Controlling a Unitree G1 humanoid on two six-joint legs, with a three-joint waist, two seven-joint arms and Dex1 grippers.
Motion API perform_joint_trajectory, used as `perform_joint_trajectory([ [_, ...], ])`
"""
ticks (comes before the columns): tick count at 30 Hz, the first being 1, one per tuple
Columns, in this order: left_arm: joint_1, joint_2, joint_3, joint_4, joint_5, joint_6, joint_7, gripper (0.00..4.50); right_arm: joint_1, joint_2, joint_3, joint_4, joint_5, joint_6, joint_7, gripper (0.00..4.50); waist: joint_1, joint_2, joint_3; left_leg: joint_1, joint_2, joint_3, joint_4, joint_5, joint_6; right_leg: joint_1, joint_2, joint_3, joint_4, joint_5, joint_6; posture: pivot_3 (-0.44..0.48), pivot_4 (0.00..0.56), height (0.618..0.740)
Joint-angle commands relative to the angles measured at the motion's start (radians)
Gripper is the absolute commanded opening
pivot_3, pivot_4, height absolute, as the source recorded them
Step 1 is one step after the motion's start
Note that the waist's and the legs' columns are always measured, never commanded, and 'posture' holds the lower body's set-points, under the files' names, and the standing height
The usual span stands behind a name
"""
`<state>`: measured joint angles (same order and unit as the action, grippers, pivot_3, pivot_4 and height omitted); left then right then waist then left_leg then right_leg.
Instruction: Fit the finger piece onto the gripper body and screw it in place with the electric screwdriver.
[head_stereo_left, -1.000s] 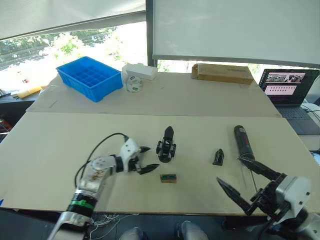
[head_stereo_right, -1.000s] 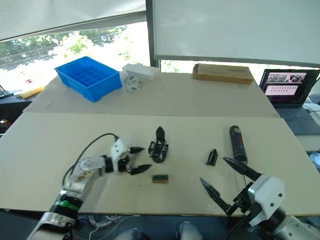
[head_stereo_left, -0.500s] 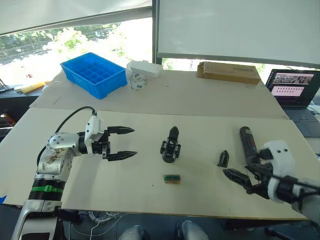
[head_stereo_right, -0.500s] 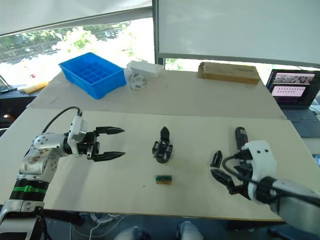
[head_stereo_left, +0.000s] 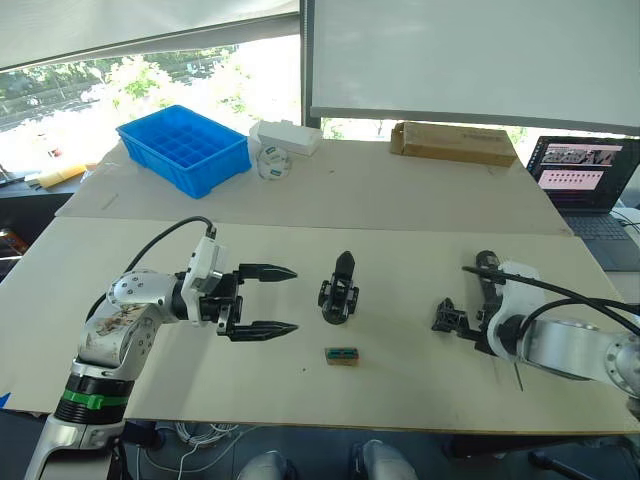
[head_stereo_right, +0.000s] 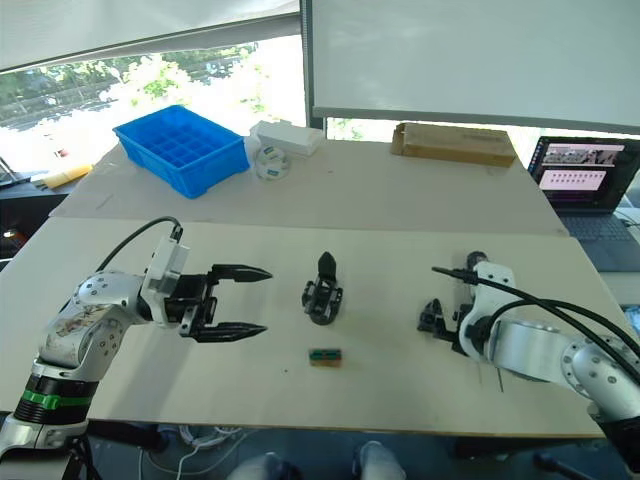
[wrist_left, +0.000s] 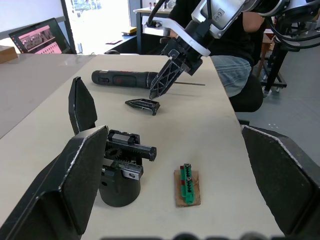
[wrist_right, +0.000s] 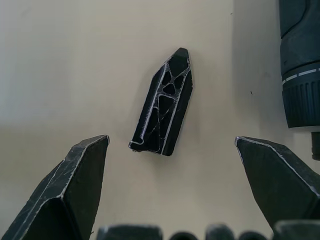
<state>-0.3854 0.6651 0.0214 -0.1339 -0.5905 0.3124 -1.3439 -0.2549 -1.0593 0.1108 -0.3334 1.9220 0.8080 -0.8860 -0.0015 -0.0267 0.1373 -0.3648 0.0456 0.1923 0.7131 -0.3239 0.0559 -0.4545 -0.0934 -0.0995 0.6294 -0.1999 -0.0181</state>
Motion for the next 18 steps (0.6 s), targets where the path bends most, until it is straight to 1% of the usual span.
perform_joint_trajectory([
  [1, 0.012, 0.006, 0.019, -0.054, -0.024, 0.013, 0.021, 4.49, -0.041, 0.036, 0.006, 0.015, -0.030, 0.024, -0.033, 4.50, -0.002, 0.000, 0.000, 0.000, 0.000, 0.000, 0.000, 0.000, 0.000, 0.000, 0.000, 0.000, 0.000, 0.000, 0.000, 0.000, 0.150, 0.740],
  [7, 0.026, 0.003, 0.018, -0.073, -0.028, 0.021, 0.037, 4.49, -0.075, 0.116, 0.041, 0.049, -0.090, 0.070, -0.075, 4.50, -0.005, 0.001, 0.000, -0.001, 0.000, 0.001, 0.000, 0.000, 0.000, -0.001, 0.001, 0.000, 0.000, 0.000, 0.000, 0.000, 0.150, 0.740],
  [15, 0.021, 0.001, 0.016, -0.071, -0.029, 0.020, 0.040, 4.49, -0.051, 0.191, 0.028, 0.077, -0.177, 0.115, -0.087, 4.50, -0.010, 0.000, -0.001, 0.000, 0.000, 0.002, 0.000, 0.000, 0.000, 0.000, 0.001, 0.000, 0.000, 0.000, 0.000, 0.000, 0.150, 0.740],
  [16, 0.021, 0.001, 0.016, -0.070, -0.028, 0.019, 0.039, 4.50, -0.045, 0.199, 0.024, 0.078, -0.184, 0.117, -0.089, 3.96, -0.010, 0.000, -0.001, 0.000, 0.000, 0.002, 0.000, 0.000, 0.000, 0.000, 0.001, 0.000, 0.000, 0.000, 0.000, 0.000, 0.150, 0.740],
  [18, 0.022, 0.001, 0.018, -0.071, -0.029, 0.018, 0.039, 4.50, -0.036, 0.215, 0.018, 0.073, -0.187, 0.122, -0.094, 3.35, -0.011, -0.001, -0.002, 0.001, 0.000, 0.002, 0.000, 0.000, 0.000, 0.000, 0.001, 0.000, 0.000, 0.000, 0.000, 0.000, 0.150, 0.740],
])
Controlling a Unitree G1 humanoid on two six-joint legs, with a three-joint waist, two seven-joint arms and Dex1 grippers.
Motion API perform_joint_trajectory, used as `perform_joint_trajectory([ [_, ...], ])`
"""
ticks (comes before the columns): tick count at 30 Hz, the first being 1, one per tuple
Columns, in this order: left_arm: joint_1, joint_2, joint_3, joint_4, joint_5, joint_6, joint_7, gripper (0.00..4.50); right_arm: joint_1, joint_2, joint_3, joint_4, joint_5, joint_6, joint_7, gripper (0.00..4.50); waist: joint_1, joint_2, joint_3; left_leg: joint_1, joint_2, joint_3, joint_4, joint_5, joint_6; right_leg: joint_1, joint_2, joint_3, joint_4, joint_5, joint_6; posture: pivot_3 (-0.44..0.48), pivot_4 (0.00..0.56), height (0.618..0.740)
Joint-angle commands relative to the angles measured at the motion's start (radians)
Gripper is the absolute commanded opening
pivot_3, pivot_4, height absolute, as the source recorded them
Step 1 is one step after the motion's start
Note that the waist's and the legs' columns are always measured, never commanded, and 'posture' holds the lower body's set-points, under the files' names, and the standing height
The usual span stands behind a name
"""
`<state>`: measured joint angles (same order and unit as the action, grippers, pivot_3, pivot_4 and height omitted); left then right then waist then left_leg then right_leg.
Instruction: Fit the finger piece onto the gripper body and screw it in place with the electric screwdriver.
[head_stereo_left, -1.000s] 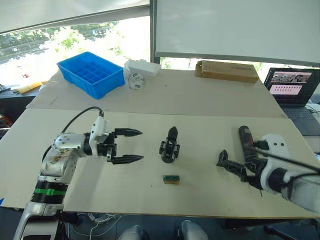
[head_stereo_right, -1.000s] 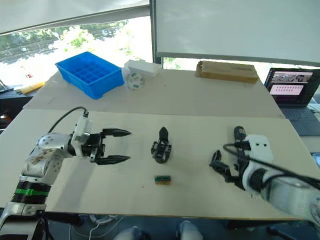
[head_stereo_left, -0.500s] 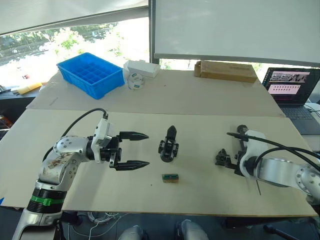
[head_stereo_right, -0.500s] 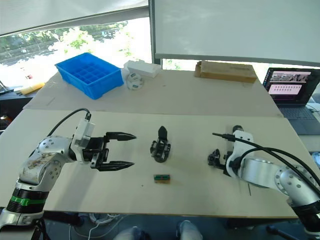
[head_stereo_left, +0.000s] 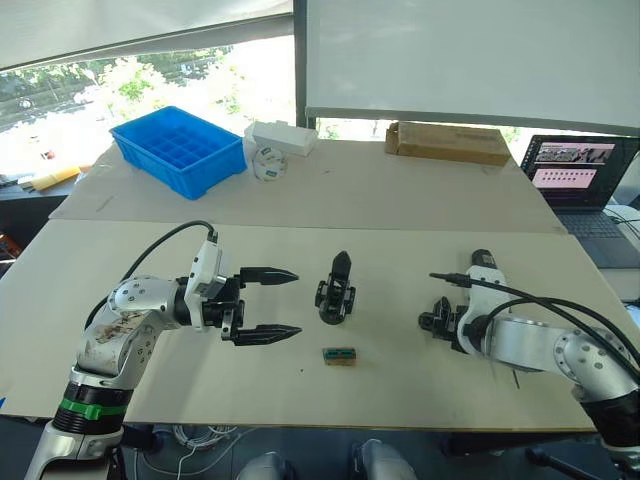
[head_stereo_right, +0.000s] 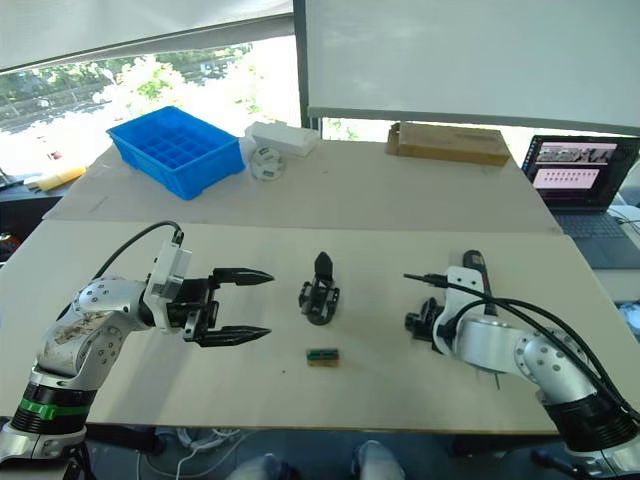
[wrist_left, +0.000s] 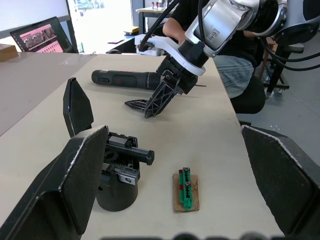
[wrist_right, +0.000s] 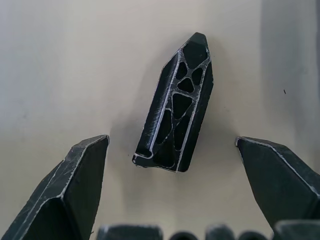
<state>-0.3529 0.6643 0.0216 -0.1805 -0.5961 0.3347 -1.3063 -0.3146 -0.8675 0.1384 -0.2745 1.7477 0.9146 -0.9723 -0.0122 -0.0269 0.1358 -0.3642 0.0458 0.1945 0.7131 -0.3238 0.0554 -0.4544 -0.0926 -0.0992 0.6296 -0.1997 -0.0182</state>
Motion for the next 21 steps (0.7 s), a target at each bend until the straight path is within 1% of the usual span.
perform_joint_trajectory([
  [1, -0.011, 0.002, 0.018, -0.022, -0.022, -0.005, 0.001, 4.50, 0.025, 0.030, -0.013, 0.011, -0.012, 0.020, -0.009, 2.98, 0.000, -0.001, 0.000, 0.000, 0.000, 0.000, 0.000, 0.000, 0.000, 0.000, 0.000, 0.000, 0.000, 0.000, 0.000, 0.000, 0.150, 0.740],
  [5, -0.016, 0.000, 0.018, -0.014, -0.021, -0.008, 0.001, 4.50, 0.031, 0.047, -0.032, -0.010, -0.017, 0.035, -0.004, 1.56, -0.007, 0.000, 0.000, 0.001, 0.001, 0.001, 0.000, 0.000, -0.001, 0.000, 0.001, 0.001, 0.000, 0.000, 0.000, 0.000, 0.150, 0.740],
  [6, -0.017, -0.002, 0.019, -0.012, -0.022, -0.008, 0.001, 4.50, 0.034, 0.047, -0.041, -0.018, -0.022, 0.037, 0.003, 1.27, -0.008, 0.000, 0.000, 0.001, 0.001, 0.001, -0.001, 0.001, -0.001, 0.000, 0.002, 0.001, 0.000, 0.000, -0.001, 0.000, 0.150, 0.740],
  [7, -0.019, -0.004, 0.020, -0.012, -0.024, -0.006, 0.004, 4.50, 0.037, 0.047, -0.051, -0.027, -0.028, 0.035, 0.013, 1.09, -0.008, 0.000, 0.000, 0.001, 0.002, 0.001, -0.001, 0.001, -0.002, 0.000, 0.002, 0.001, 0.000, 0.000, -0.001, 0.000, 0.150, 0.740],
  [9, -0.031, -0.019, 0.030, -0.010, -0.042, 0.016, 0.030, 4.50, 0.043, 0.056, -0.090, -0.072, -0.095, 0.005, 0.087, 1.09, -0.006, 0.000, 0.000, 0.001, 0.002, 0.001, -0.001, 0.001, -0.003, 0.000, 0.003, 0.001, 0.000, 0.000, -0.001, 0.000, 0.150, 0.740],
  [11, -0.054, -0.046, 0.046, -0.006, -0.074, 0.061, 0.087, 4.50, 0.053, 0.050, -0.135, -0.147, -0.220, -0.040, 0.215, 1.09, -0.002, 0.002, 0.001, 0.001, 0.002, 0.001, -0.001, 0.002, -0.003, -0.001, 0.003, 0.001, 0.000, 0.000, -0.001, 0.000, 0.150, 0.740],
  [12, -0.074, -0.067, 0.055, -0.004, -0.097, 0.095, 0.134, 4.50, 0.062, 0.026, -0.147, -0.211, -0.324, -0.075, 0.311, 1.09, -0.001, 0.003, 0.001, 0.000, 0.002, 0.001, -0.001, 0.002, -0.003, -0.001, 0.002, 0.001, 0.001, 0.000, -0.001, 0.000, 0.150, 0.740],
  [13, -0.087, -0.079, 0.063, 0.000, -0.112, 0.119, 0.163, 4.50, 0.067, 0.013, -0.151, -0.252, -0.401, -0.098, 0.377, 1.09, 0.000, 0.005, 0.002, -0.001, 0.001, 0.001, -0.001, 0.002, -0.003, -0.002, 0.002, 0.001, 0.001, 0.000, -0.001, 0.000, 0.150, 0.740],
  [14, -0.109, -0.105, 0.072, 0.005, -0.136, 0.162, 0.219, 4.50, 0.075, -0.011, -0.148, -0.313, -0.523, -0.155, 0.461, 1.09, 0.003, 0.005, 0.002, -0.001, 0.001, 0.001, -0.001, 0.002, -0.003, -0.002, 0.002, 0.001, 0.001, 0.000, 0.000, 0.000, 0.150, 0.740],
  [17, -0.171, -0.183, 0.098, 0.005, -0.214, 0.298, 0.399, 4.50, 0.081, -0.061, -0.079, -0.438, -0.885, -0.329, 0.648, 1.09, 0.007, 0.006, 0.002, -0.002, 0.001, 0.000, -0.001, 0.002, -0.003, -0.002, 0.002, 0.000, 0.000, -0.002, 0.002, 0.000, 0.150, 0.740],
  [19, -0.209, -0.260, 0.118, 0.000, -0.275, 0.354, 0.507, 4.50, 0.062, -0.029, -0.031, -0.462, -1.060, -0.419, 0.703, 1.09, 0.007, 0.004, 0.001, -0.002, 0.001, 0.000, -0.001, 0.002, -0.003, -0.002, 0.002, 0.001, 0.000, -0.004, 0.006, 0.000, 0.150, 0.740],
  [21, -0.238, -0.320, 0.124, -0.001, -0.291, 0.388, 0.599, 4.50, 0.031, 0.013, 0.009, -0.460, -1.200, -0.463, 0.727, 1.09, 0.007, 0.004, 0.001, -0.002, 0.001, 0.000, -0.001, 0.002, -0.003, -0.002, 0.002, 0.001, 0.000, -0.004, 0.006, 0.000, 0.150, 0.740],
])
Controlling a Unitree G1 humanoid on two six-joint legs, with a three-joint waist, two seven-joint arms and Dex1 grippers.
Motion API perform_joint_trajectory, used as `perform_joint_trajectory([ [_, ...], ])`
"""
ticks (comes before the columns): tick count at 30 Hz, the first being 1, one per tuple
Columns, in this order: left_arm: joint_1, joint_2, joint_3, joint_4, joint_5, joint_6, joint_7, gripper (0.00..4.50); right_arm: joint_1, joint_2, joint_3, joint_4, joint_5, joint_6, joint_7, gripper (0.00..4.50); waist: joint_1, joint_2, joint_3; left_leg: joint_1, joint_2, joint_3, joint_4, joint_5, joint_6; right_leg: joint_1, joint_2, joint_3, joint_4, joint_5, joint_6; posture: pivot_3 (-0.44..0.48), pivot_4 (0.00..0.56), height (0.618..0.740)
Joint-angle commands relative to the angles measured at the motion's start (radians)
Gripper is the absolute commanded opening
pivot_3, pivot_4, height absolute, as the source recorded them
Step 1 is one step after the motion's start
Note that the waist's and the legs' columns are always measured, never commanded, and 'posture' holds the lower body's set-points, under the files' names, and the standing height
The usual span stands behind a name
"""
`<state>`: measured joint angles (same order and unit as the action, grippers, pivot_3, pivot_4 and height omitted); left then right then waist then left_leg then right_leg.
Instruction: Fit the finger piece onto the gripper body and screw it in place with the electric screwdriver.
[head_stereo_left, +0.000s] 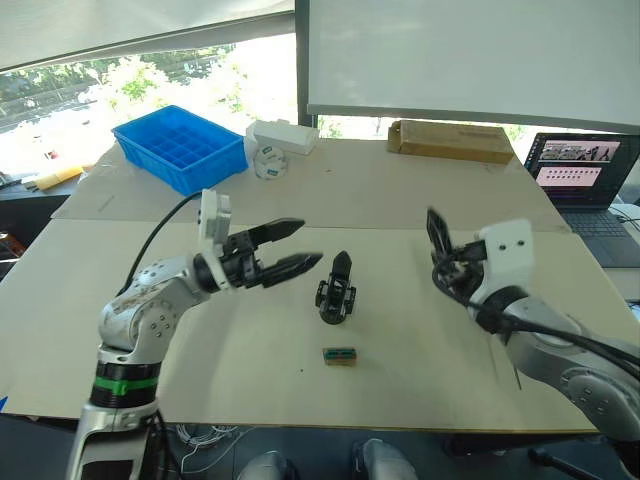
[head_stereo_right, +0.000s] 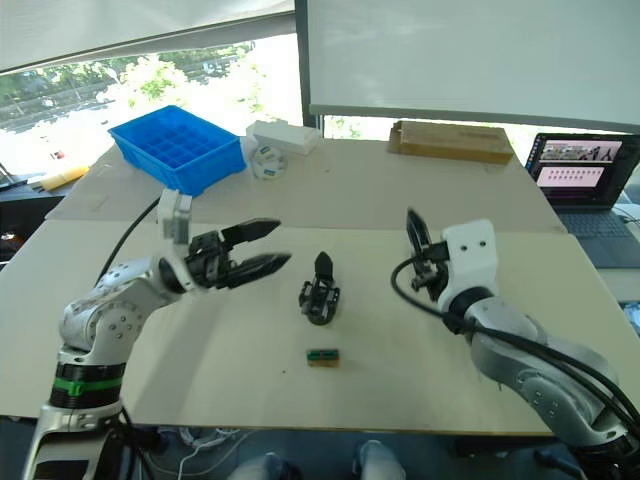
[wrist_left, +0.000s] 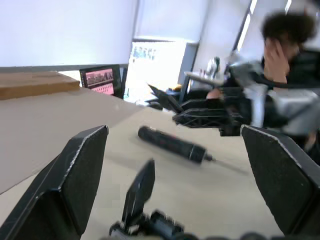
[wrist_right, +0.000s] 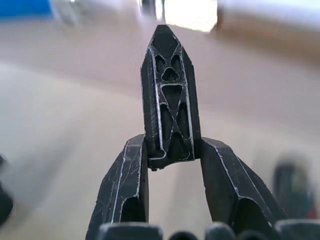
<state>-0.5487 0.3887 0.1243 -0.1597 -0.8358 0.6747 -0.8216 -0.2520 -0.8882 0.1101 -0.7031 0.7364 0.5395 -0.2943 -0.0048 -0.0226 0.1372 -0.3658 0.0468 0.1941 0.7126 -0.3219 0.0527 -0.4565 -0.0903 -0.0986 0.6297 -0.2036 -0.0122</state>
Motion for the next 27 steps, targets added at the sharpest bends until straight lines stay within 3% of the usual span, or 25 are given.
perform_joint_trajectory([
  [1, -0.057, -0.085, 0.022, -0.018, -0.049, 0.052, 0.174, 4.50, -0.052, 0.048, 0.066, -0.030, -0.265, -0.108, 0.070, 1.09, -0.001, 0.000, 0.000, 0.000, -0.001, 0.000, 0.000, 0.000, 0.000, 0.000, 0.000, 0.000, 0.001, 0.000, 0.000, 0.000, 0.150, 0.740],
  [4, -0.089, -0.193, 0.024, -0.010, -0.074, 0.062, 0.291, 4.50, -0.102, 0.104, 0.134, -0.014, -0.419, -0.131, 0.118, 1.09, -0.002, 0.000, 0.000, 0.001, -0.001, 0.001, 0.000, 0.000, 0.000, 0.000, 0.000, 0.000, 0.001, 0.001, -0.001, 0.000, 0.150, 0.740],
  [10, -0.110, -0.303, 0.033, -0.009, -0.128, 0.077, 0.389, 4.50, -0.117, 0.175, 0.188, 0.009, -0.590, -0.163, 0.263, 1.09, -0.002, 0.000, 0.000, 0.001, -0.001, 0.001, 0.000, 0.000, 0.000, 0.000, 0.001, -0.001, 0.001, 0.004, -0.007, 0.000, 0.150, 0.740],
  [16, -0.132, -0.367, 0.047, 0.014, -0.168, 0.069, 0.400, 4.50, -0.104, 0.252, 0.167, 0.017, -0.664, -0.178, 0.361, 1.09, -0.002, 0.000, 0.000, 0.001, -0.002, 0.001, 0.000, 0.001, 0.000, 0.000, 0.001, -0.004, 0.001, 0.004, -0.007, 0.000, 0.150, 0.740],
  [24, -0.128, -0.377, 0.064, 0.016, -0.202, 0.046, 0.367, 4.50, -0.082, 0.323, 0.123, 0.020, -0.725, -0.174, 0.435, 1.09, -0.007, 0.000, 0.000, 0.001, -0.002, 0.001, 0.000, 0.001, -0.001, 0.000, 0.001, -0.006, 0.001, 0.004, -0.007, 0.000, 0.150, 0.740],
  [27, -0.118, -0.371, 0.062, 0.009, -0.204, 0.050, 0.372, 3.65, -0.076, 0.348, 0.107, 0.019, -0.742, -0.170, 0.453, 1.09, -0.007, 0.000, 0.000, 0.001, -0.002, 0.001, 0.000, 0.001, -0.001, 0.000, 0.001, -0.006, 0.001, 0.004, -0.007, 0.000, 0.150, 0.740],
])
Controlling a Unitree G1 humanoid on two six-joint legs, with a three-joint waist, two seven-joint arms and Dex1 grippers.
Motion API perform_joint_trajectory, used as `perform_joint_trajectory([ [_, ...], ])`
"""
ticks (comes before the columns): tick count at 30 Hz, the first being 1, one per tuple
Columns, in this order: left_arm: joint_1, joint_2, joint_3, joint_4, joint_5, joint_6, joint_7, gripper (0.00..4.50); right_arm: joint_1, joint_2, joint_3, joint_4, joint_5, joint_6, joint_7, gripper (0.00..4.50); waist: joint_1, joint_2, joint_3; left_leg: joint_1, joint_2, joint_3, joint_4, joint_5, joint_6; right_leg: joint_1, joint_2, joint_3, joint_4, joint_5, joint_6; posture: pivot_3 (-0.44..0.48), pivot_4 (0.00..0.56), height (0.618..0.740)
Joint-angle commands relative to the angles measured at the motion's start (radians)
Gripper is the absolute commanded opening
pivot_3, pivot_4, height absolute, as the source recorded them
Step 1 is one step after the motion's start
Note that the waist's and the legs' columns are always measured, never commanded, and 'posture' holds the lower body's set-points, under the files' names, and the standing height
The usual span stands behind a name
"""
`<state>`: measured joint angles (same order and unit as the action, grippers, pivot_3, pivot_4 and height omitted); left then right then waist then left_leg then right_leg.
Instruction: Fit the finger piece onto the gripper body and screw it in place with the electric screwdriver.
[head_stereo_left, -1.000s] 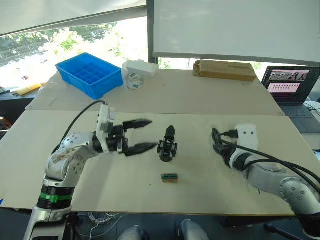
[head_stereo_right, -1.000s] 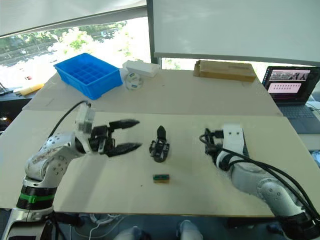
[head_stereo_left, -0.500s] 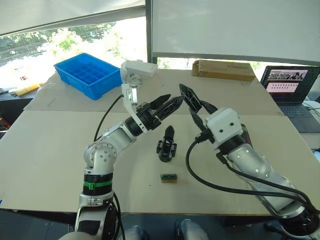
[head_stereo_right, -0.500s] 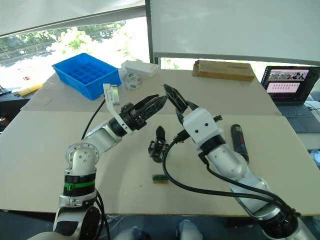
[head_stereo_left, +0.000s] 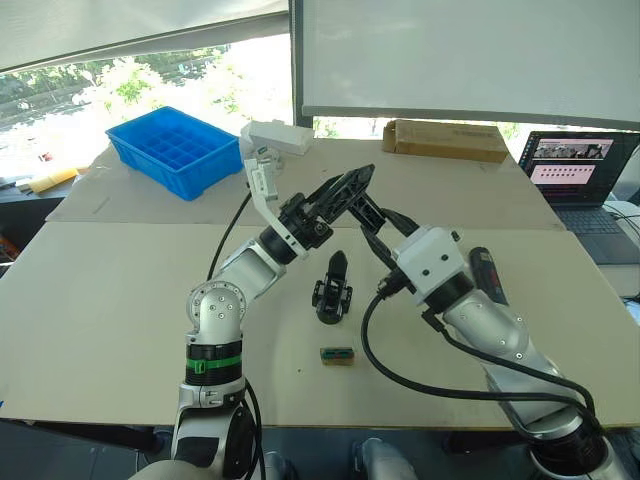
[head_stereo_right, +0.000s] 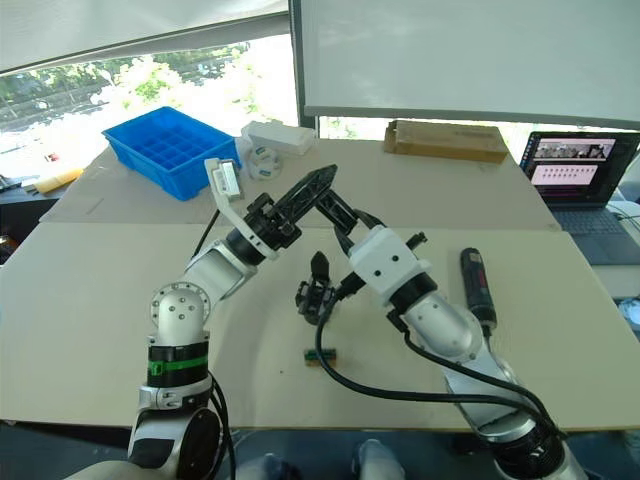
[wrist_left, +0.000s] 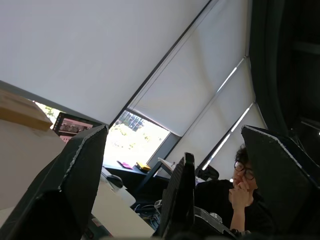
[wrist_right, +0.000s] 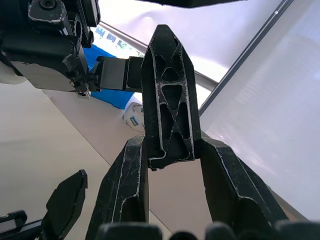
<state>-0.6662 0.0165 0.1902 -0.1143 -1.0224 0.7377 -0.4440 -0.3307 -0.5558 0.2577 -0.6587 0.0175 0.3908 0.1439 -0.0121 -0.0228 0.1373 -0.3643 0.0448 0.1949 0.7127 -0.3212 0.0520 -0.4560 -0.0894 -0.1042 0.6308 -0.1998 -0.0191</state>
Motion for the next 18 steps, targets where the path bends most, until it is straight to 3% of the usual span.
perform_joint_trajectory([
  [1, 0.003, 0.002, -0.004, -0.038, -0.019, -0.011, -0.004, 3.13, 0.003, 0.021, -0.044, -0.025, -0.029, -0.022, 0.022, 1.09, 0.000, 0.000, 0.000, 0.000, 0.000, 0.000, 0.000, 0.000, 0.000, 0.000, 0.000, 0.000, 0.000, 0.000, 0.000, 0.000, 0.150, 0.740],
  [8, 0.007, -0.003, -0.007, -0.046, -0.031, -0.011, -0.002, 0.03, 0.007, 0.051, -0.059, -0.024, -0.059, -0.021, 0.064, 1.09, 0.000, 0.000, 0.000, 0.000, 0.000, 0.000, 0.000, 0.000, 0.000, 0.000, 0.000, 0.000, 0.000, 0.000, 0.000, 0.000, 0.150, 0.740],
  [12, 0.005, -0.007, -0.006, -0.045, -0.035, -0.017, 0.003, 0.00, 0.035, 0.078, -0.087, -0.044, 0.016, 0.026, 0.119, 1.09, 0.001, 0.000, 0.000, 0.000, 0.000, 0.000, 0.000, 0.000, 0.000, 0.000, 0.000, 0.000, 0.000, 0.000, 0.000, 0.000, 0.150, 0.740],
  [14, -0.005, -0.007, 0.008, -0.038, -0.052, -0.018, 0.011, 0.00, 0.049, 0.036, -0.123, -0.077, 0.068, 0.024, 0.201, 2.19, 0.001, 0.000, 0.000, 0.000, -0.001, 0.000, 0.000, 0.000, 0.000, 0.000, 0.000, 0.000, 0.000, 0.000, 0.000, 0.000, 0.150, 0.740],
  [17, -0.017, 0.005, 0.019, -0.027, -0.069, -0.016, 0.011, 0.00, 0.064, -0.007, -0.188, -0.103, 0.138, 0.034, 0.283, 3.17, 0.001, 0.000, 0.000, 0.000, -0.001, 0.000, 0.000, 0.000, 0.000, 0.000, 0.000, 0.000, 0.000, 0.000, 0.000, 0.000, 0.150, 0.740],
  [18, -0.027, 0.079, 0.000, -0.007, -0.040, 0.002, -0.077, 0.00, 0.063, -0.051, -0.255, -0.115, 0.257, 0.131, 0.350, 3.50, 0.000, 0.000, 0.000, 0.000, -0.001, 0.000, 0.000, 0.000, 0.000, 0.001, 0.000, 0.000, 0.000, 0.000, 0.000, 0.000, 0.150, 0.740],
])
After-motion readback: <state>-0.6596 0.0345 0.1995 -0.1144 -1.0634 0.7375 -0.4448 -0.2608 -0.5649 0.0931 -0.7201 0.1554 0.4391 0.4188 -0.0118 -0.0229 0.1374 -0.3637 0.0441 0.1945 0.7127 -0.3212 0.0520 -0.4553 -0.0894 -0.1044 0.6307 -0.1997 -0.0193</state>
